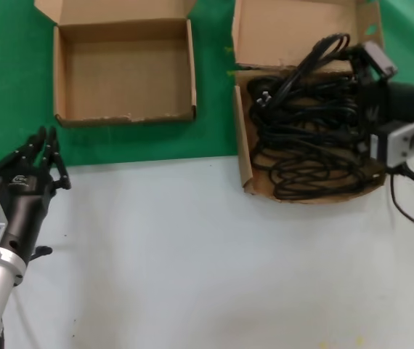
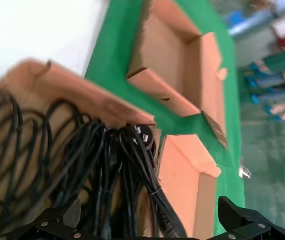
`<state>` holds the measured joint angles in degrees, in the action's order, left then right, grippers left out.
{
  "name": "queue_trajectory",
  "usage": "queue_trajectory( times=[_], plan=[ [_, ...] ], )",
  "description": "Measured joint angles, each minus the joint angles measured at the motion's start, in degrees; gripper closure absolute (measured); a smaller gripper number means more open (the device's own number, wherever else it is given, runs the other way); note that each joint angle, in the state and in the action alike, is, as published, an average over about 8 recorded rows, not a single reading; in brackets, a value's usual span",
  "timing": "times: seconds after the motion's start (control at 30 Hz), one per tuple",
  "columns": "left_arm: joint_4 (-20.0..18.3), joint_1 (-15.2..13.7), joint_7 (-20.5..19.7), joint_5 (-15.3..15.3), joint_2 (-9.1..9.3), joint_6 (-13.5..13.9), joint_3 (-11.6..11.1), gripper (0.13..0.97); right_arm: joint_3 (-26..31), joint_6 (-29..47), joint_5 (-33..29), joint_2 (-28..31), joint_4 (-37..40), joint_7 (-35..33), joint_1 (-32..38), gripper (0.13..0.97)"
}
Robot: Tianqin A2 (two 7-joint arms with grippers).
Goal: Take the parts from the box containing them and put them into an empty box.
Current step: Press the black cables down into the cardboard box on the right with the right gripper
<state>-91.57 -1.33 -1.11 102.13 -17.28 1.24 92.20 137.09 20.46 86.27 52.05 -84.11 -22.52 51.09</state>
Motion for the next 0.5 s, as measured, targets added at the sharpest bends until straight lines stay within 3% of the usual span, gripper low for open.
queue_trajectory(
  times=[0.23,0.5],
  plan=[
    [0.00,0.00,0.00,0.00,0.00,0.00,0.00,0.924,-1.69,9.16,-9.75,-7.48,7.32,-2.98,6.86,0.136],
    [0.00,0.00,0.00,0.00,0.00,0.00,0.00,0.948,-4.18,14.07,-13.99,-13.77,13.15,-7.45,9.36,0.170]
  ],
)
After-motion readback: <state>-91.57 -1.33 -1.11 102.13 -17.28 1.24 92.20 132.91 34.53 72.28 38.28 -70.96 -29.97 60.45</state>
